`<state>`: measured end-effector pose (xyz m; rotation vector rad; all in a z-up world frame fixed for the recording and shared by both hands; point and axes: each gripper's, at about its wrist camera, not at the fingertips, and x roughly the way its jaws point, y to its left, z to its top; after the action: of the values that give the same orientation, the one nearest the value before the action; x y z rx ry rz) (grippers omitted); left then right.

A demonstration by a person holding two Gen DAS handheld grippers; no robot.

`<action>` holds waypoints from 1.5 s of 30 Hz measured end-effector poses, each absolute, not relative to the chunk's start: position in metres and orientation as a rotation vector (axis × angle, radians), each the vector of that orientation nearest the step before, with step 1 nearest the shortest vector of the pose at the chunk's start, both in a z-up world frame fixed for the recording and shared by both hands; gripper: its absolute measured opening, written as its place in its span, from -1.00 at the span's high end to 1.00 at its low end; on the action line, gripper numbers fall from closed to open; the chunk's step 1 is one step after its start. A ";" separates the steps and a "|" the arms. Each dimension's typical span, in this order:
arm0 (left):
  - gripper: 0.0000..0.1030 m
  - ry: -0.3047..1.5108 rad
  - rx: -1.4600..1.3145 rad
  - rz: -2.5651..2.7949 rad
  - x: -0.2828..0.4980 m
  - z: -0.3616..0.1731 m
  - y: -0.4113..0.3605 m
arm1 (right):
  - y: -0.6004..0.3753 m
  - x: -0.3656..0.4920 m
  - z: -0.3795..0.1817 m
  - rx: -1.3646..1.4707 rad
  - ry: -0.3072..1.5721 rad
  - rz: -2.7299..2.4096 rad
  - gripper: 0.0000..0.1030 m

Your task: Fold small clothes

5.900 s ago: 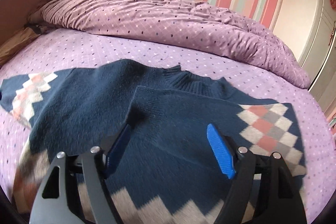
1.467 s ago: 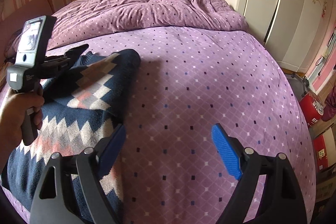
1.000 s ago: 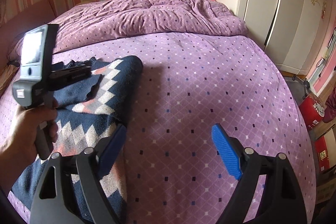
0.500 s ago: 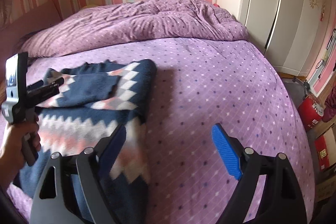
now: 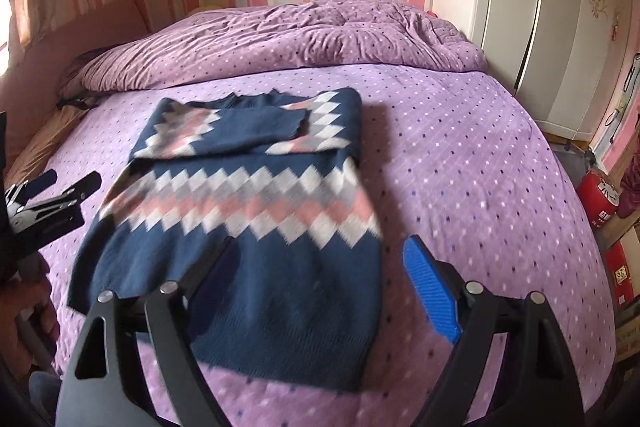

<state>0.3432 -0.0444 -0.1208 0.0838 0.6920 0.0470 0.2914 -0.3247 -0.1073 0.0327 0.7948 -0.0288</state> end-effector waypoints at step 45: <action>-0.94 0.687 0.106 0.176 0.198 -0.246 0.068 | -0.351 0.213 -0.248 0.149 0.872 -0.138 -0.60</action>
<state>0.1984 0.0683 -0.2455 0.1065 0.6872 0.1756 0.2129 -0.3506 -0.2485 0.1486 0.8722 -0.1380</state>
